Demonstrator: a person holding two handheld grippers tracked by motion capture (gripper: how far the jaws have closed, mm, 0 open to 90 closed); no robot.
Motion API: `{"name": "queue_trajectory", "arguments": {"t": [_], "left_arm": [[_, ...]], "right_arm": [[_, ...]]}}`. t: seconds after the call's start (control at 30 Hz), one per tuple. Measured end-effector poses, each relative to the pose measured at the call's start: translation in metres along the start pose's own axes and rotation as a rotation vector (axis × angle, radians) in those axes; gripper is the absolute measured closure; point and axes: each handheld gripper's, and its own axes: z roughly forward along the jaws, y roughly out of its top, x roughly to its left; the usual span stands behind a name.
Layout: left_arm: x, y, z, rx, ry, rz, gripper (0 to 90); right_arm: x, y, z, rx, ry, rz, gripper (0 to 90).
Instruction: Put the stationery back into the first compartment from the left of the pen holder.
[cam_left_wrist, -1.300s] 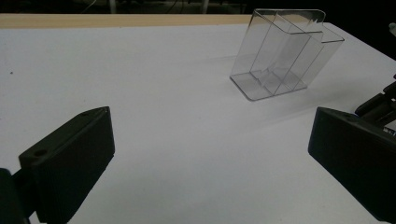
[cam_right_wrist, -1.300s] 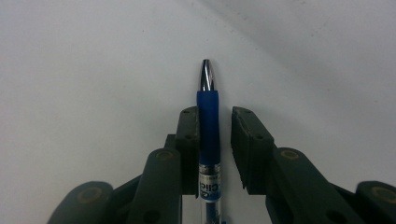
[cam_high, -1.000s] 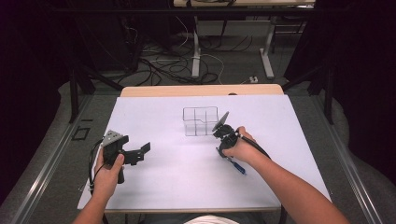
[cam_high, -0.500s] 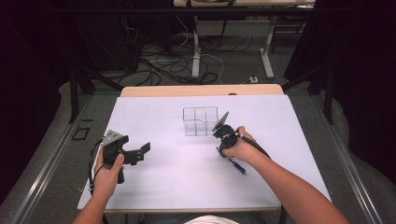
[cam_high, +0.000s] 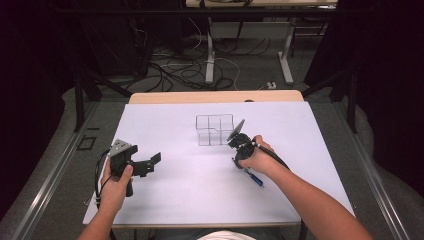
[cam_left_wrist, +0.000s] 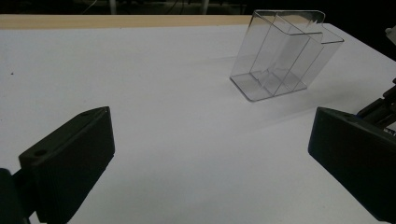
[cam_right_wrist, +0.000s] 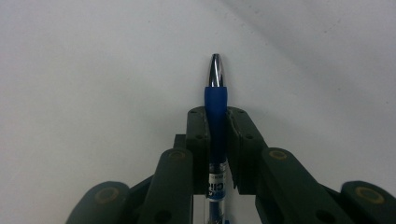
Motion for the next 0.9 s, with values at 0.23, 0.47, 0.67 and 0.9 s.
{"name": "queue_trajectory", "arguments": {"t": [0.23, 0.47, 0.67, 0.9], "left_arm": [[0.000, 0.000, 0.000, 0.000, 0.000, 0.000, 0.7], [0.000, 0.000, 0.000, 0.000, 0.001, 0.000, 0.7], [0.000, 0.000, 0.000, 0.000, 0.001, 0.000, 0.6], [0.000, 0.000, 0.000, 0.000, 0.002, 0.000, 0.7]], "right_arm": [[-0.001, -0.001, -0.001, -0.011, 0.012, 0.011, 80.1], [-0.005, -0.002, -0.008, -0.003, 0.029, 0.012, 80.1], [-0.008, -0.002, -0.016, -0.033, 0.028, 0.029, 80.1], [-0.011, -0.002, -0.024, -0.060, 0.062, 0.060, 80.1]]}}
